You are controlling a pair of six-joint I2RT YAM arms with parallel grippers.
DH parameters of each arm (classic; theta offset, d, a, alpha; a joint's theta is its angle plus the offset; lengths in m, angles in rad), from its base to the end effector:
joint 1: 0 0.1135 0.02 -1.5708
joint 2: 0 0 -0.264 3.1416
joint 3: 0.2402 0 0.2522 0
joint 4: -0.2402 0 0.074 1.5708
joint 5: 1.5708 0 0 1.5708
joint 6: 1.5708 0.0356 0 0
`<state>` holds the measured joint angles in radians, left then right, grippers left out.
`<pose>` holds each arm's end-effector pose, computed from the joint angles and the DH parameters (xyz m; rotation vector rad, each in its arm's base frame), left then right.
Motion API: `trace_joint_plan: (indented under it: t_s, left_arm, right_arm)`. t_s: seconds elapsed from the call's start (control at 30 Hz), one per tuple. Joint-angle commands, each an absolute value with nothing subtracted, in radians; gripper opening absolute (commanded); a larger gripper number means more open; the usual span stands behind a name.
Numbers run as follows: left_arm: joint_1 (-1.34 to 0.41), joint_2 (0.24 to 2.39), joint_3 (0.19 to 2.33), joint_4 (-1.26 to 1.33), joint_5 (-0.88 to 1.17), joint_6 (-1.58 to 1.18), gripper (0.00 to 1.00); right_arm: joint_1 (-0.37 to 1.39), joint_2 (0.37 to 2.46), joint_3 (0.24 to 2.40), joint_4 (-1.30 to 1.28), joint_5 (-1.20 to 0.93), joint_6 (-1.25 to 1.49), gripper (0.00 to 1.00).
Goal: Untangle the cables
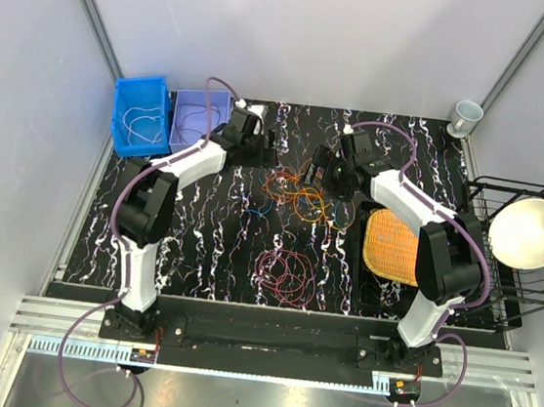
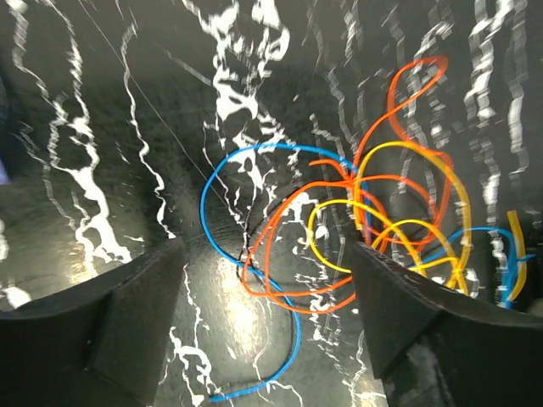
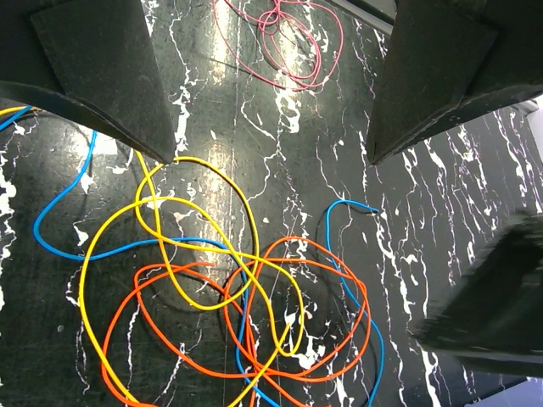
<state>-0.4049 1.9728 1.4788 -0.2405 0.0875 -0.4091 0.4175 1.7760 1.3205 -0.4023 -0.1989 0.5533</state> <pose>0.4112 -0.1796 0.2198 0.0409 2.3573 -0.5094 0.3549 0.1651 0.2357 0.0776 2.5215 0.6605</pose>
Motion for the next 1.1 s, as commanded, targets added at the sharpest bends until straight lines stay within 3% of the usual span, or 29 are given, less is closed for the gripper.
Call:
trace_joint_plan:
  t_s: [0.0,0.8,1.07]
  left_arm:
    - [-0.431,2.020,1.542,-0.206,0.097,-0.361,0.77]
    - [-0.497,2.163,1.563,-0.202,-0.043,-0.316,0.50]
    - [-0.515,2.154,1.500,-0.196,-0.106,-0.331,0.37]
  right_arm:
    - [0.410,1.723,1.313,-0.393,-0.189,0.568,1.00]
    - [0.410,1.732,1.318,-0.383,-0.233,0.575,1.00]
    - [0.410,1.753,1.319,-0.377,-0.253,0.578,1.00]
